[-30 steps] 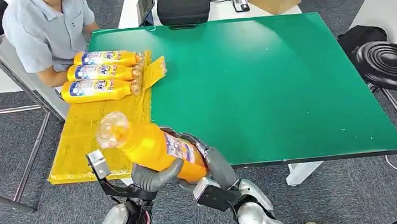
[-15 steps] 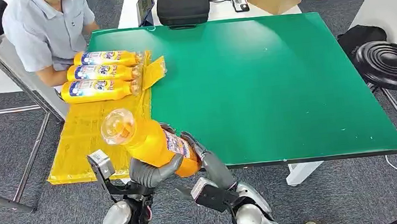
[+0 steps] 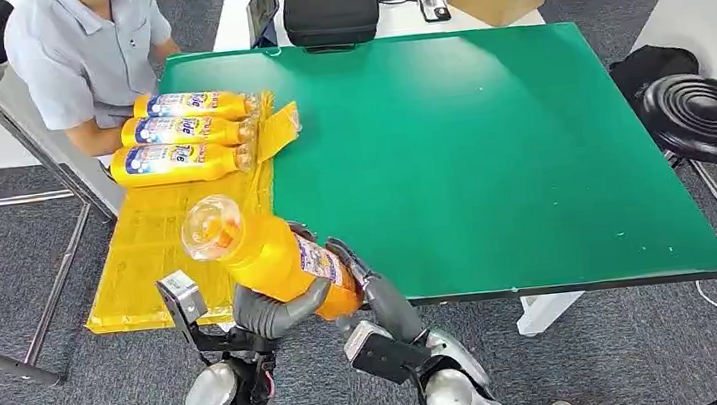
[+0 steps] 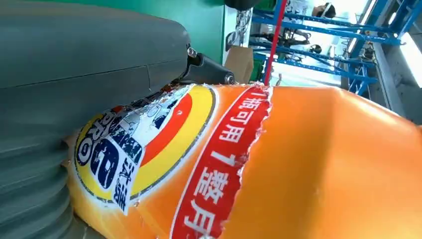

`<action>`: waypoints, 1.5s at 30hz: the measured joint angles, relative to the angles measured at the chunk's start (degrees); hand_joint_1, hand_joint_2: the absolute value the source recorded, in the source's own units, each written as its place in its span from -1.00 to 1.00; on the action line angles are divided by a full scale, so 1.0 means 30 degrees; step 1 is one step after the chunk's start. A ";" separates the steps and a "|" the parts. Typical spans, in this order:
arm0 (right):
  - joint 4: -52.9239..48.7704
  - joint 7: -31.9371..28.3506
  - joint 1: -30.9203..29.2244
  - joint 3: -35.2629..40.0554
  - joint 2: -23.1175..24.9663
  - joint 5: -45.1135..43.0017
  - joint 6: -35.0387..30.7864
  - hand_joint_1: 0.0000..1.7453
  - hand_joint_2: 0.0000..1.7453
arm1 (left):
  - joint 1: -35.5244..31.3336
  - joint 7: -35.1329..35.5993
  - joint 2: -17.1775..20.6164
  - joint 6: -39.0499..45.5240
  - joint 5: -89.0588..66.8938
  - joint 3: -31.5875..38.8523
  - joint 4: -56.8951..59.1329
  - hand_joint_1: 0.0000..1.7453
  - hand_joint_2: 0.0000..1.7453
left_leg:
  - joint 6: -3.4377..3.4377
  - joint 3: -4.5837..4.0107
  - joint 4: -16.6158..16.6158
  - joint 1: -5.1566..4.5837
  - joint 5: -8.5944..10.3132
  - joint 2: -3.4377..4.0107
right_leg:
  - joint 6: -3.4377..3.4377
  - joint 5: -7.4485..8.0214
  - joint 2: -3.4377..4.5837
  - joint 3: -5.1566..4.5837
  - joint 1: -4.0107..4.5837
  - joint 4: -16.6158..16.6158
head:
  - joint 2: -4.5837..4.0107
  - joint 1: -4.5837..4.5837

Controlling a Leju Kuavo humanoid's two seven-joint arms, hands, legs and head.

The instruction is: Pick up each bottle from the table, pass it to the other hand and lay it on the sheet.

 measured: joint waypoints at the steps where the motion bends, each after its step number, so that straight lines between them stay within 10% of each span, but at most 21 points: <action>1: 0.0007 0.0000 0.0001 0.0000 0.0000 0.0000 0.0000 -1.00 -1.00 | -0.0005 -0.0007 0.0000 0.0000 0.0000 0.0000 0.0015 1.00 1.00 | 0.0000 0.0000 0.0000 0.0000 0.0000 0.0000 | 0.0000 0.0000 0.0000 0.0001 0.0000 0.0000 | 0.0000 0.0000; 14: 0.0007 0.0007 0.0004 0.0000 0.0000 0.0000 0.0000 -1.00 -1.00 | -0.0029 -0.0007 0.0000 0.0000 0.0000 0.0007 0.0044 1.00 1.00 | 0.0000 -0.0001 0.0000 0.0000 -0.0001 0.0000 | 0.0000 0.0000 0.0000 0.0000 0.0000 -0.0001 | 0.0000 0.0000; 15: 0.0000 0.0007 0.0004 0.0000 0.0000 0.0000 0.0000 -1.00 1.00 | -0.0030 -0.0007 0.0000 0.0000 0.0000 0.0007 0.0044 1.00 1.00 | 0.0000 -0.0001 0.0000 0.0000 -0.0001 0.0000 | 0.0000 0.0000 0.0000 0.0000 0.0000 -0.0001 | 0.0000 0.0000; 19: 0.0007 -0.0224 0.0284 -0.0230 0.0275 -0.0099 -0.1346 -1.00 1.00 | -0.0526 0.1021 0.0205 0.1143 -0.1287 0.0015 0.0329 1.00 1.00 | -0.0001 -0.0001 0.0000 0.0002 0.0004 -0.0035 | -0.0002 -0.0003 -0.0013 -0.0014 0.0002 -0.0005 | 0.0000 0.0000; 25: 0.0583 -0.1494 0.0238 -0.5227 0.0728 -0.3300 -1.2233 -1.00 1.00 | -0.6005 0.0845 0.2682 0.8478 -1.0038 0.2424 0.5292 1.00 1.00 | -0.0066 -0.0051 -0.0005 0.0028 0.0133 0.0015 | -0.0080 0.0122 -0.0001 -0.0080 0.0035 0.0021 | 0.0000 -0.0014; 45: 0.0954 -0.1537 0.0262 -0.7045 0.1370 -0.3606 -1.0666 -1.00 1.00 | -0.6554 0.1500 0.3140 0.7535 -1.1875 0.3351 0.6601 1.00 1.00 | -0.0058 -0.0146 0.0000 0.0023 0.0139 0.0002 | -0.0076 0.0124 -0.0007 -0.0157 0.0028 0.0016 | 0.0000 0.0000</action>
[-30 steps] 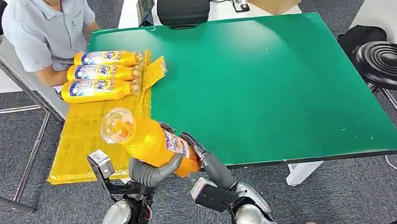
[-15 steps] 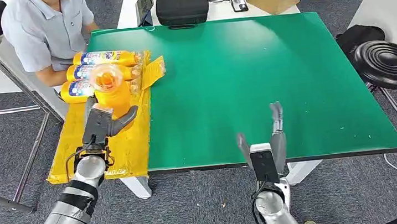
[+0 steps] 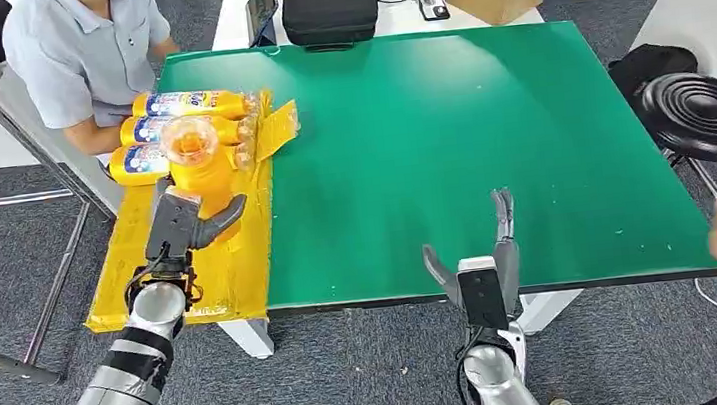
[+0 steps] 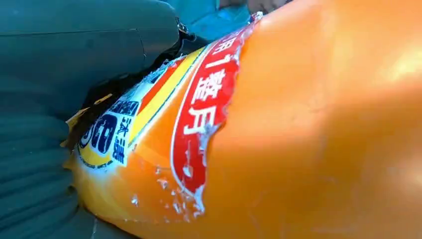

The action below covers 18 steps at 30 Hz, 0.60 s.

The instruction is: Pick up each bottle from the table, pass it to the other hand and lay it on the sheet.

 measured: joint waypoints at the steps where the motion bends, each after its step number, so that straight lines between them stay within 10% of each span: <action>1: 0.0000 0.0000 0.0001 0.0000 0.0007 0.0007 0.0073 -1.00 1.00 | -0.0017 0.0176 0.0052 0.0847 -0.1406 -0.0037 0.0029 1.00 1.00 | 0.0000 0.0001 0.0000 0.0000 0.0000 0.0003 | 0.0000 0.0000 0.0001 -0.0002 0.0000 0.0000 | 0.0000 -0.0007; 7: 0.0299 0.0000 -0.0140 -0.0007 0.0422 0.0139 0.0955 -1.00 1.00 | -0.2198 0.6016 0.0278 0.3389 -1.6053 -0.1514 0.4430 1.00 1.00 | -0.0001 -0.0001 0.0000 0.0000 0.0005 -0.0013 | -0.0001 0.0003 -0.0002 -0.0004 -0.0001 0.0004 | 0.0000 0.0001; 18: 0.1354 0.0000 -0.0556 0.0153 0.1115 0.0240 0.2155 -1.00 1.00 | -0.5328 0.8911 0.0277 -0.0510 -1.7363 -0.2470 1.1575 1.00 1.00 | -0.0007 -0.0033 0.0001 0.0008 0.0014 0.0014 | 0.0004 0.0013 0.0009 -0.0038 0.0009 0.0016 | 0.0000 -0.0007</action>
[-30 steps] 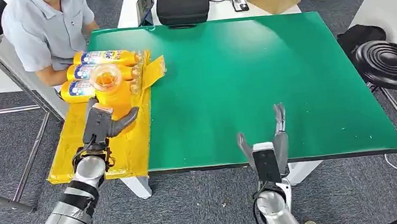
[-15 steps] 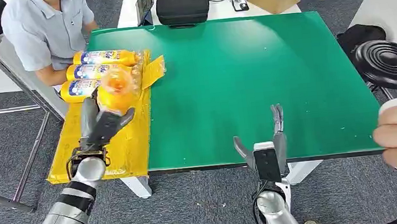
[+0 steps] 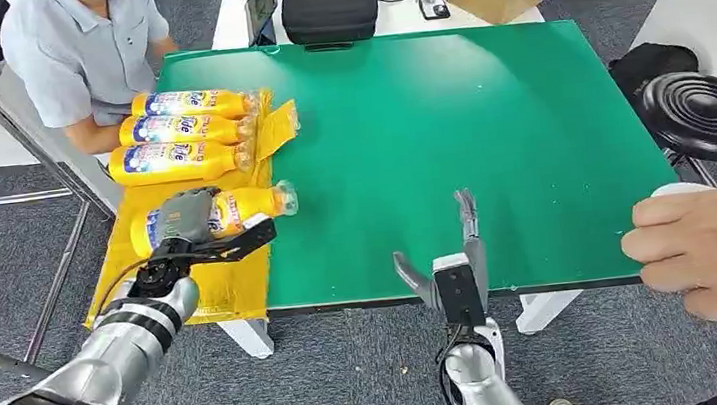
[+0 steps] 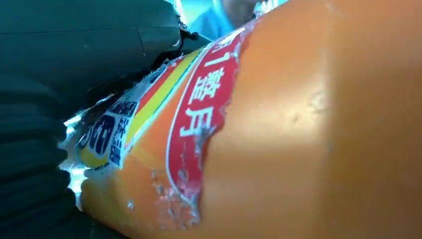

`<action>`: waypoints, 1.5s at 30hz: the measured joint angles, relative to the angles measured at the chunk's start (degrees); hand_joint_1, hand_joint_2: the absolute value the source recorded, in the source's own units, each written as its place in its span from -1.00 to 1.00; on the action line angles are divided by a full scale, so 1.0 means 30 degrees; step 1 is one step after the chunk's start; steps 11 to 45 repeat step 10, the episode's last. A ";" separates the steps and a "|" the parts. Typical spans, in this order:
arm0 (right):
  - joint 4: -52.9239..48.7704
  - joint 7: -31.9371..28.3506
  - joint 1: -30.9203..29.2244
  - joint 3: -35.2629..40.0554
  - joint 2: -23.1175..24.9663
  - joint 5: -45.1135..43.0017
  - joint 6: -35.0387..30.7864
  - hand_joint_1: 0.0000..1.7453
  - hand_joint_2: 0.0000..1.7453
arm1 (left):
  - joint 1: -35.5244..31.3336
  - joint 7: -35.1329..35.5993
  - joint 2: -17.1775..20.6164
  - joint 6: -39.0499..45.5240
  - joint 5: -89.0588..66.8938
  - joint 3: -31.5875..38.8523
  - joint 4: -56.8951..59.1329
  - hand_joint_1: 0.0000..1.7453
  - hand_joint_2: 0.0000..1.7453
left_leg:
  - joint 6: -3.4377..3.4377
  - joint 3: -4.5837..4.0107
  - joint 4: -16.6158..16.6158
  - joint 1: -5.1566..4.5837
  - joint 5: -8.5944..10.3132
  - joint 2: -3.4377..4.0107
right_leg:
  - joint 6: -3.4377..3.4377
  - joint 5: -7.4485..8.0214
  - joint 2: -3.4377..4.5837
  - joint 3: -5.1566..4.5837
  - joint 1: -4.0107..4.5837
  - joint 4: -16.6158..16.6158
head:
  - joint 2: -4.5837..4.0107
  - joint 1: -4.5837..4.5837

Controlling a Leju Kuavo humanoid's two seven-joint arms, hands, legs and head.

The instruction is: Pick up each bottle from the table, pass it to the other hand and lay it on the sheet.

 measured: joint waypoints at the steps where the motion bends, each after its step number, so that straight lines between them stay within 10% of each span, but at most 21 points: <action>1: 0.0067 0.0000 -0.0013 0.0030 0.0007 -0.0015 0.0052 -1.00 1.00 | -0.0134 0.0103 0.0036 -0.0258 -0.0080 -0.0007 0.0273 1.00 1.00 | 0.0000 -0.0007 0.0000 0.0000 0.0000 -0.0001 | 0.0000 0.0000 -0.0001 -0.0003 0.0000 0.0000 | 0.0000 0.0007; 45: 0.0555 0.0000 -0.0089 0.0088 0.0109 -0.0029 0.0175 -1.00 1.00 | -0.0764 0.0212 0.0291 -0.0745 -0.0109 -0.0029 0.1641 1.00 1.00 | 0.0001 -0.0016 0.0000 -0.0003 0.0001 -0.0008 | 0.0000 0.0000 -0.0004 -0.0006 -0.0007 -0.0004 | 0.0000 0.0007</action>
